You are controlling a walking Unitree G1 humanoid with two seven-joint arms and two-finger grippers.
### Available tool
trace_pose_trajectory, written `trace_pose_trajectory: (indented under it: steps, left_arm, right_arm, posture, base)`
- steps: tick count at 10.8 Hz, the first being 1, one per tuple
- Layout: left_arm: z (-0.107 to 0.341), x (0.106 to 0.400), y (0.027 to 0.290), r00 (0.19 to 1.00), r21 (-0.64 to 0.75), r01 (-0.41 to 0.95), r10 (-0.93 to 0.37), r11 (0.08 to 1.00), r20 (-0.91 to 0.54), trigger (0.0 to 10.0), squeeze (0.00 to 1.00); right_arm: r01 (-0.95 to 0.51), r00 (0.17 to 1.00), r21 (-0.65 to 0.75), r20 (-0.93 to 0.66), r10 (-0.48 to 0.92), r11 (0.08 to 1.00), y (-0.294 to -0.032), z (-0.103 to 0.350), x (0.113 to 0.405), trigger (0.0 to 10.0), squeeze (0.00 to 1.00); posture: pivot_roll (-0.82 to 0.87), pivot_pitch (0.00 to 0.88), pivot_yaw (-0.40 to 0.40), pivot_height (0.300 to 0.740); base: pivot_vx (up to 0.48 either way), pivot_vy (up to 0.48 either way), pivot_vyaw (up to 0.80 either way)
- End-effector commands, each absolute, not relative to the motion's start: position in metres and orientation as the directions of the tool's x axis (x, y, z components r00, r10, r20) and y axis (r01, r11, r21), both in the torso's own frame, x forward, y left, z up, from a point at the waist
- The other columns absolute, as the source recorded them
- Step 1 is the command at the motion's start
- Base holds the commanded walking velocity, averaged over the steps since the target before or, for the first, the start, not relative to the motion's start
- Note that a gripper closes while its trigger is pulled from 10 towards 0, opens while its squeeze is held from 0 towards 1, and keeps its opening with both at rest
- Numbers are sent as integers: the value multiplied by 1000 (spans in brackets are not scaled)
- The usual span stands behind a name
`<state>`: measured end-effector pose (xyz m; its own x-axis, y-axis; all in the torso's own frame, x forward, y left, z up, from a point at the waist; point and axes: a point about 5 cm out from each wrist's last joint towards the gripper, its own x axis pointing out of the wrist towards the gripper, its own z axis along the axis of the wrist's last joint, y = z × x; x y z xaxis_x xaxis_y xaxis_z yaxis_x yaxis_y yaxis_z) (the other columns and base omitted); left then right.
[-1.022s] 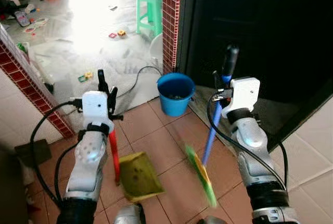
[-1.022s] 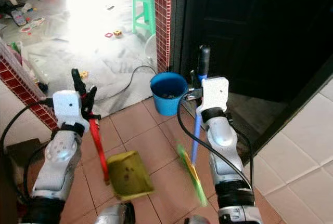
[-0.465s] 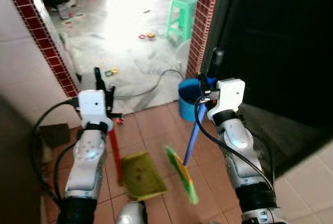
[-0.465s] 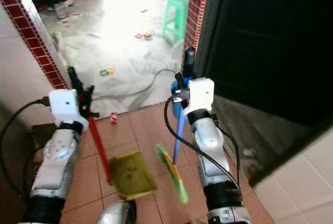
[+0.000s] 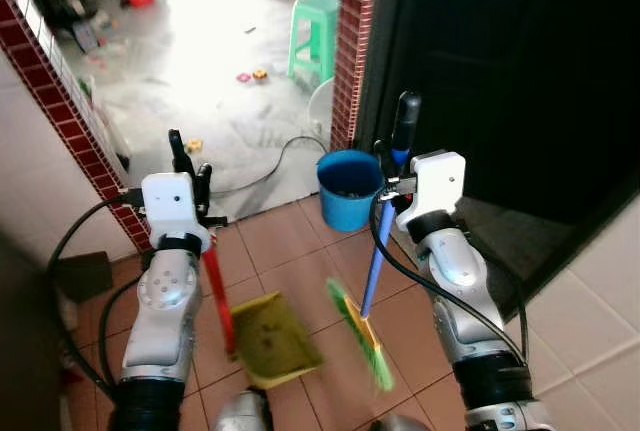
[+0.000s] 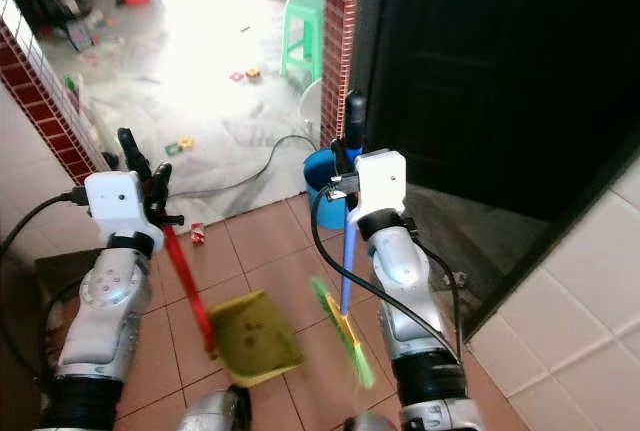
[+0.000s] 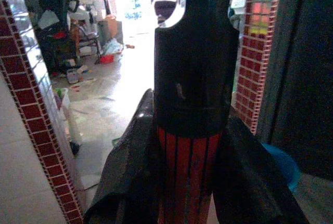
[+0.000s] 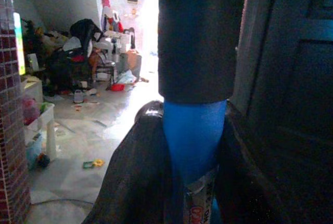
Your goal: Sweep floor
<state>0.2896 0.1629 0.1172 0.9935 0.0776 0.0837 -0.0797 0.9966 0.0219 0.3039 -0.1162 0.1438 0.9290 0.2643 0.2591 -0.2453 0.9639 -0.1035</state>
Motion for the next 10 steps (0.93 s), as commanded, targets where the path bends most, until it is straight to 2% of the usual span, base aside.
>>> trace_pose_trajectory:
  steps: [1, 3, 7, 10]
  left_arm:
    - [133, 295, 162, 987, 33, -71, 65, 997, 145, 10000, 0]
    - [134, 295, 164, 987, 37, -76, 70, 996, 142, 10000, 0]
    - [134, 294, 167, 984, 10, -114, 111, 993, 140, 10000, 0]
    - [138, 298, 170, 981, 8, -120, 118, 993, 151, 10000, 0]
  right_arm:
    - [-247, 910, -108, 315, 269, 963, -115, 158, 302, 10000, 0]
    - [-258, 911, -102, 306, 277, 961, -113, 155, 300, 10000, 0]
    - [-281, 906, -97, 300, 297, 955, -109, 155, 298, 10000, 0]
    - [-316, 893, -83, 309, 326, 945, -105, 157, 297, 10000, 0]
  posture:
    - [-86, 18, 43, 740]
    - [-79, 25, 41, 740]
    - [-82, 30, 45, 740]
    - [-84, 29, 49, 740]
  base:
    - [0, -424, 0]
    - [0, -349, 0]
    - [0, 0, 0]
    - [369, 0, 0]
